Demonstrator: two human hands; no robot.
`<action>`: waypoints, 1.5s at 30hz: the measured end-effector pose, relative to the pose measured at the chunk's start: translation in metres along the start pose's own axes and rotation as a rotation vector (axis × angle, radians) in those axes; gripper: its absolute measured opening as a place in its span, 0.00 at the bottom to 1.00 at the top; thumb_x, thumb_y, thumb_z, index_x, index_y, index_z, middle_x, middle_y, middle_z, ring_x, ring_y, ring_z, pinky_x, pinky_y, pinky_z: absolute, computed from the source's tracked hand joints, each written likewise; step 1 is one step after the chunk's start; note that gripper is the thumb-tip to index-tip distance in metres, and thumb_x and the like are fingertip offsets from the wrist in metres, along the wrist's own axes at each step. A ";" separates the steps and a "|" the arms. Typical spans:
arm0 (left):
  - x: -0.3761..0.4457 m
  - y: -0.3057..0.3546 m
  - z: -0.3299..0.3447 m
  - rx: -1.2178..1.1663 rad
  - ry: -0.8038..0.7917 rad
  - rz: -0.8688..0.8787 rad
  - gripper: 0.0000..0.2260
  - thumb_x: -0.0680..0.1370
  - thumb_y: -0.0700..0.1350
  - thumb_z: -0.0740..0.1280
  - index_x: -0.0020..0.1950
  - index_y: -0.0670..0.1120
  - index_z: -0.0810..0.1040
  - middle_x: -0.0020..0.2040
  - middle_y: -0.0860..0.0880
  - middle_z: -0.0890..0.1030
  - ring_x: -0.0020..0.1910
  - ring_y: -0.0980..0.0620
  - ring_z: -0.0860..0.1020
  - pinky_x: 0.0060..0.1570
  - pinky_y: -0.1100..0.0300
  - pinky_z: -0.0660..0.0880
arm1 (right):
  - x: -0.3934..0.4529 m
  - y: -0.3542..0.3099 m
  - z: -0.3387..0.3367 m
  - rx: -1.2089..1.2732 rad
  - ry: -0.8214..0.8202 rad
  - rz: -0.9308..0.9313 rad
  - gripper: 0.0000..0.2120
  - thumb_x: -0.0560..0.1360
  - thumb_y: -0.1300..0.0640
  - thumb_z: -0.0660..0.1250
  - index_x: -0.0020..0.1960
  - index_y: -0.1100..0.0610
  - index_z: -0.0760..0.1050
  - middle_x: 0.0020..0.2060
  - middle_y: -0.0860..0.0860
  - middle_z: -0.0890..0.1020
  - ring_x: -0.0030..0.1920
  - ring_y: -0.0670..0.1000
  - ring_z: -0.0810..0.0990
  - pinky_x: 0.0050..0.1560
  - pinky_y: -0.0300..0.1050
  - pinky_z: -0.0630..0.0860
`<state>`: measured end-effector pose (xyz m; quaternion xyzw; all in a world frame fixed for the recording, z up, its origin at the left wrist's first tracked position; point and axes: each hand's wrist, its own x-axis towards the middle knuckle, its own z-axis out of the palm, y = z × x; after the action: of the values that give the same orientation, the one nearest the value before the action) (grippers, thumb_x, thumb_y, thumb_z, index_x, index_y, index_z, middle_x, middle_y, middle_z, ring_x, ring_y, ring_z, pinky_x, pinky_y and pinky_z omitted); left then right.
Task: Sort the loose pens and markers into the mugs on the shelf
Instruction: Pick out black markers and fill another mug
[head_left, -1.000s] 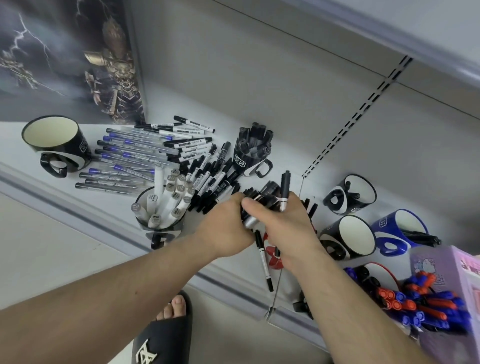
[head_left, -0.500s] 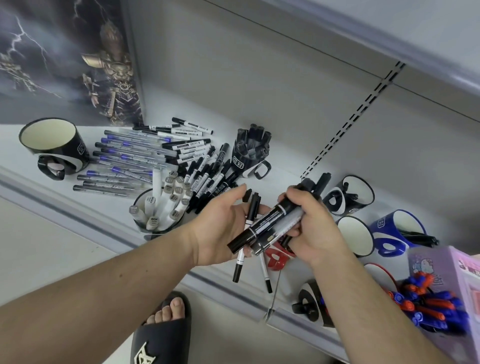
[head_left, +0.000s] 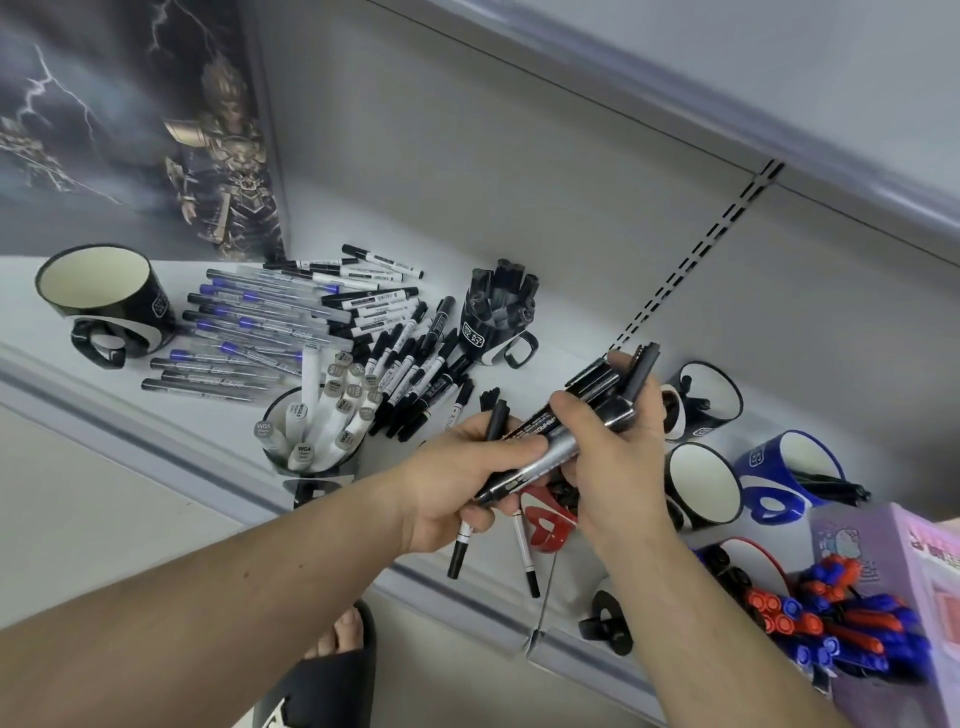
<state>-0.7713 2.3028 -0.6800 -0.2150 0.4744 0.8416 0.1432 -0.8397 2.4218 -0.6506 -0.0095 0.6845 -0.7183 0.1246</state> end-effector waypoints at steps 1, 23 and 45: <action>0.002 0.003 -0.004 0.092 0.013 0.038 0.19 0.64 0.50 0.76 0.49 0.48 0.74 0.36 0.48 0.81 0.26 0.53 0.73 0.20 0.67 0.58 | 0.004 -0.002 -0.001 -0.044 0.028 0.012 0.16 0.69 0.60 0.75 0.51 0.47 0.74 0.35 0.49 0.76 0.37 0.52 0.75 0.34 0.46 0.70; 0.015 0.018 -0.027 -0.080 0.147 0.198 0.04 0.75 0.48 0.68 0.49 0.51 0.78 0.43 0.45 0.83 0.34 0.46 0.82 0.20 0.67 0.56 | 0.022 -0.027 0.002 -0.103 -0.203 0.036 0.15 0.74 0.69 0.70 0.55 0.52 0.74 0.34 0.51 0.75 0.26 0.48 0.66 0.24 0.37 0.63; 0.030 -0.001 0.014 -0.289 0.085 -0.021 0.09 0.82 0.37 0.58 0.57 0.42 0.77 0.41 0.44 0.80 0.28 0.52 0.75 0.17 0.68 0.59 | -0.014 -0.058 -0.114 0.118 0.207 0.044 0.05 0.72 0.63 0.71 0.39 0.56 0.77 0.32 0.50 0.76 0.29 0.46 0.69 0.27 0.36 0.66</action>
<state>-0.8001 2.3167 -0.6889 -0.2737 0.3518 0.8897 0.0993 -0.8572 2.5386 -0.5988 0.0873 0.6501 -0.7516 0.0695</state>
